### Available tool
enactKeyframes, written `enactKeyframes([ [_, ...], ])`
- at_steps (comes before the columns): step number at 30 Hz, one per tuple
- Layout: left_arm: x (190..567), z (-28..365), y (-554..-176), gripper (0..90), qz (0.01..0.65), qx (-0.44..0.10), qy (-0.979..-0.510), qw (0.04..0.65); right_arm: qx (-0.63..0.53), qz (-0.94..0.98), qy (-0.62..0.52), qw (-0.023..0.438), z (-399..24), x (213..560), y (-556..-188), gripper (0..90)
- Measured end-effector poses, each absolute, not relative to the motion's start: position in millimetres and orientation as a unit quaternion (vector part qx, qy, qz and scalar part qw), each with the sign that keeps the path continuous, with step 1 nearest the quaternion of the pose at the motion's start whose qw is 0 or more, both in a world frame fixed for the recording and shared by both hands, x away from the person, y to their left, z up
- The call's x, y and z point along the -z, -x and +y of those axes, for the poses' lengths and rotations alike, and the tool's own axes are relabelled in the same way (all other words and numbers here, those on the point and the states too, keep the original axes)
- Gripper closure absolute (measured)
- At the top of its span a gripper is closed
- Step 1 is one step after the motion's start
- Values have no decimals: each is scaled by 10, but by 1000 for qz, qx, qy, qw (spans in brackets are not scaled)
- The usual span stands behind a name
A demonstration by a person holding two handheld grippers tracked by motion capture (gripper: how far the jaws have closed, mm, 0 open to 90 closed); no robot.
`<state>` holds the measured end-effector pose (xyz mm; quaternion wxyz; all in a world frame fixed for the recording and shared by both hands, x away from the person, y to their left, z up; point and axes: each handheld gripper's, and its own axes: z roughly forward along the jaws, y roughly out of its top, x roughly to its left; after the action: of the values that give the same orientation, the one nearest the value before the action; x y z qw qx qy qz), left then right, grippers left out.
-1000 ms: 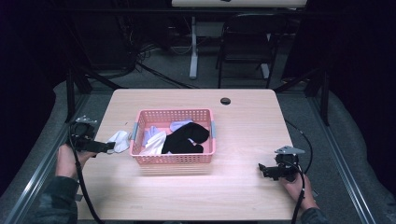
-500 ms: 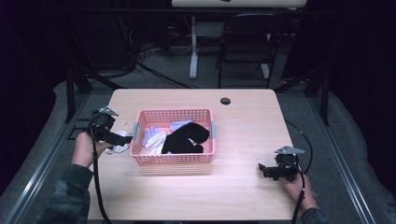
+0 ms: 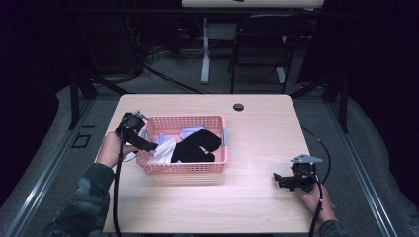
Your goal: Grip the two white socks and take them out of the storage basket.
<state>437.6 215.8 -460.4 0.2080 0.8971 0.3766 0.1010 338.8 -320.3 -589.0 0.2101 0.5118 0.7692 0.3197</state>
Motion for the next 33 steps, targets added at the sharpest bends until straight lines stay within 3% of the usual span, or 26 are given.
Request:
enactKeyframes([
  [8, 4752, 1964, -4500, 165, 367, -77, -911, 174, -320, 769, -512, 210, -3204, 5889, -3388, 0],
  [13, 4852, 1850, -4552, 269, 363, -66, -918, 146, -320, 769, -512, 210, -3204, 5890, -3389, 0],
  [33, 5190, 1712, -4715, 528, 392, -40, -917, 65, -320, 770, -511, 210, -3205, 5889, -3388, 0],
])
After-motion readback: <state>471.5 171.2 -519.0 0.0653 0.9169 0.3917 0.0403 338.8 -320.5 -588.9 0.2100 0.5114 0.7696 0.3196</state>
